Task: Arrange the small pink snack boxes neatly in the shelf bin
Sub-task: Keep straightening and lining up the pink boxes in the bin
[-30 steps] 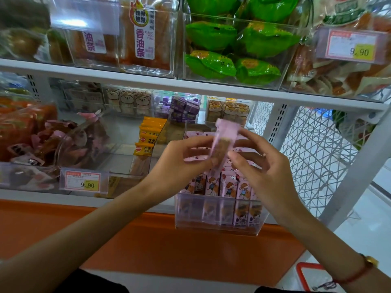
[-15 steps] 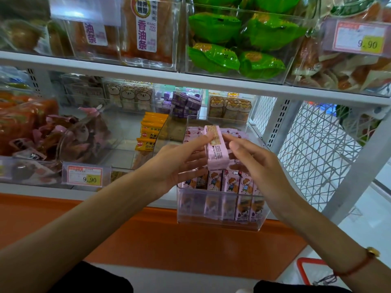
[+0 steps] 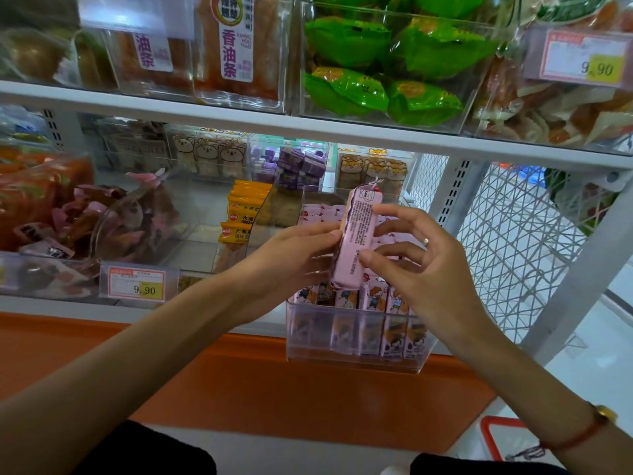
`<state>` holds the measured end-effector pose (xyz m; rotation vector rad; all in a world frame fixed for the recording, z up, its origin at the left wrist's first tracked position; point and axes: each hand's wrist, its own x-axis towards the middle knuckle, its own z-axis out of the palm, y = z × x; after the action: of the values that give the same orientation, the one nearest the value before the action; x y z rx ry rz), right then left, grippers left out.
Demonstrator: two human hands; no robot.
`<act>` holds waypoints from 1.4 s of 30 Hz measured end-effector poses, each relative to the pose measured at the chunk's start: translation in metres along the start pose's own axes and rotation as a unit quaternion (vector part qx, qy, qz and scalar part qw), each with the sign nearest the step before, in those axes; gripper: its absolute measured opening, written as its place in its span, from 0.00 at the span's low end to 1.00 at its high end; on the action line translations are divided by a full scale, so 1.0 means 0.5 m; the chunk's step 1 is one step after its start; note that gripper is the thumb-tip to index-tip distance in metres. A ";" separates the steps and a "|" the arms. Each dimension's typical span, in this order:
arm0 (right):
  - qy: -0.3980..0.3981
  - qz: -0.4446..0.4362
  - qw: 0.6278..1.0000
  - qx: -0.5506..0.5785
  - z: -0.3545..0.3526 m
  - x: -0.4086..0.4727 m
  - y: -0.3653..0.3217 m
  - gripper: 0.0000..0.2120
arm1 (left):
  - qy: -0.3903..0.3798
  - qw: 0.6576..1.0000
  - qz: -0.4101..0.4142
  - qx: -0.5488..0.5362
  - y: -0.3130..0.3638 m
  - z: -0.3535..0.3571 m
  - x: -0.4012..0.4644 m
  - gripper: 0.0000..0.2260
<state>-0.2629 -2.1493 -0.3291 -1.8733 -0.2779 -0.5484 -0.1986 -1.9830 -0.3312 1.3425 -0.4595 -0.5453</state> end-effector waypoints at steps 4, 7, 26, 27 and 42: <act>-0.008 -0.007 1.000 -0.006 -0.001 0.000 0.001 0.23 | 0.004 0.999 0.033 0.009 -0.002 -0.002 0.001 0.09; -0.048 0.010 0.998 -0.031 -0.002 -0.001 0.008 0.35 | 0.071 0.994 0.086 0.011 -0.002 0.000 -0.002 0.20; -0.082 0.161 0.950 0.253 -0.009 0.018 0.029 0.21 | 0.106 0.977 0.176 0.062 0.018 -0.004 -0.005 0.18; -0.080 0.162 0.952 0.249 -0.010 0.019 0.030 0.20 | 0.115 0.974 0.180 0.072 0.019 -0.005 -0.006 0.15; -0.146 -0.059 0.846 -0.509 0.013 0.057 0.121 0.16 | 0.264 0.909 0.272 0.171 -0.001 -0.034 0.002 0.17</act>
<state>-0.2097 -2.1674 -0.3664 -3.0108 -0.3344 -0.5312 -0.1876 -1.9703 -0.3345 1.5421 -0.4634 0.3787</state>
